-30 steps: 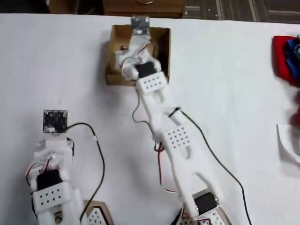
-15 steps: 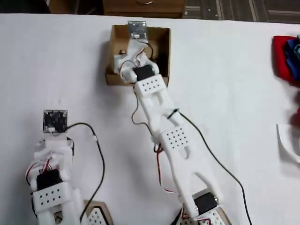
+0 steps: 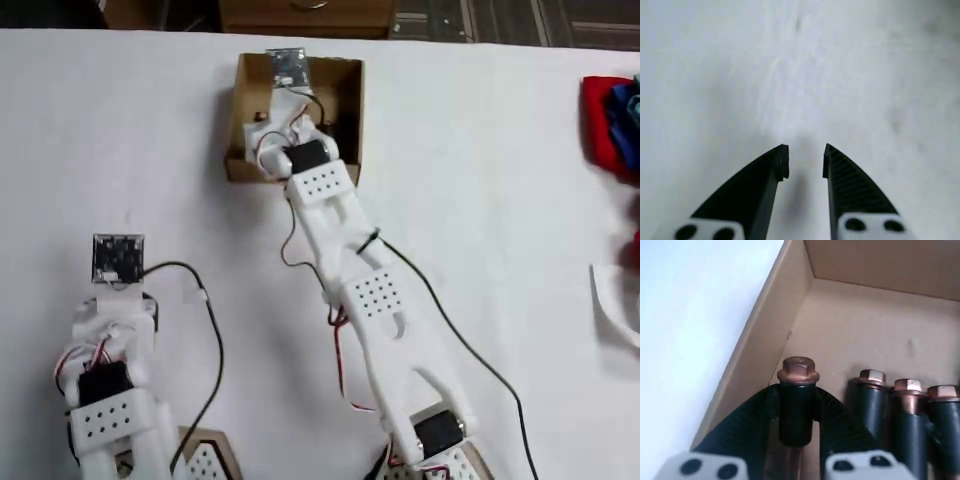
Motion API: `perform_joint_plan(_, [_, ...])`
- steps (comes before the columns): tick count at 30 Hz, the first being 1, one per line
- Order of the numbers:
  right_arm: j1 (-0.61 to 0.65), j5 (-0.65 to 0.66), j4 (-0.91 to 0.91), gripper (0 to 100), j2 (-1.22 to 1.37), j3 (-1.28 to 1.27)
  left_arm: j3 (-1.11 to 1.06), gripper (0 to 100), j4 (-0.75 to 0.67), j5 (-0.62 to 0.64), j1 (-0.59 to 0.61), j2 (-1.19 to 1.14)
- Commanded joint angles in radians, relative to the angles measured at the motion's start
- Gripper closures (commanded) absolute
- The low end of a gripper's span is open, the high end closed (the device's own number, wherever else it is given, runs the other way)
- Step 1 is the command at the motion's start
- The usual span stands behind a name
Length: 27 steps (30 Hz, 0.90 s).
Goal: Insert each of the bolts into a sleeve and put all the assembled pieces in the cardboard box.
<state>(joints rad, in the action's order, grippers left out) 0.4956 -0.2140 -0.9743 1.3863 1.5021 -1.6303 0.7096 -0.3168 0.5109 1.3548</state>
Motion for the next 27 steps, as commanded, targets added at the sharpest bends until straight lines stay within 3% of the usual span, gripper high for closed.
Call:
perform_joint_plan(1, [-0.027, 0.008, 0.027, 97.5, 0.004, 0.008, -0.001, 87, -0.021, 0.006, 0.006, 0.008])
perform_joint_plan(9, [-0.042, 0.008, 0.028, 97.3, 0.033, 0.018, -0.001, 87, -0.021, 0.006, 0.006, 0.008])
perform_joint_plan(15, [-0.041, 0.008, 0.024, 86.1, 0.031, 0.018, -0.001, 87, -0.021, 0.006, 0.006, 0.008])
perform_joint_plan(22, [-0.044, 0.008, -0.019, 89.9, -0.030, 0.117, -0.002, 87, -0.021, 0.006, 0.006, 0.008])
perform_joint_plan(27, [-0.065, 0.008, -0.214, 97.5, -0.171, 0.164, 0.015, 87, -0.015, 0.011, 0.006, 0.009])
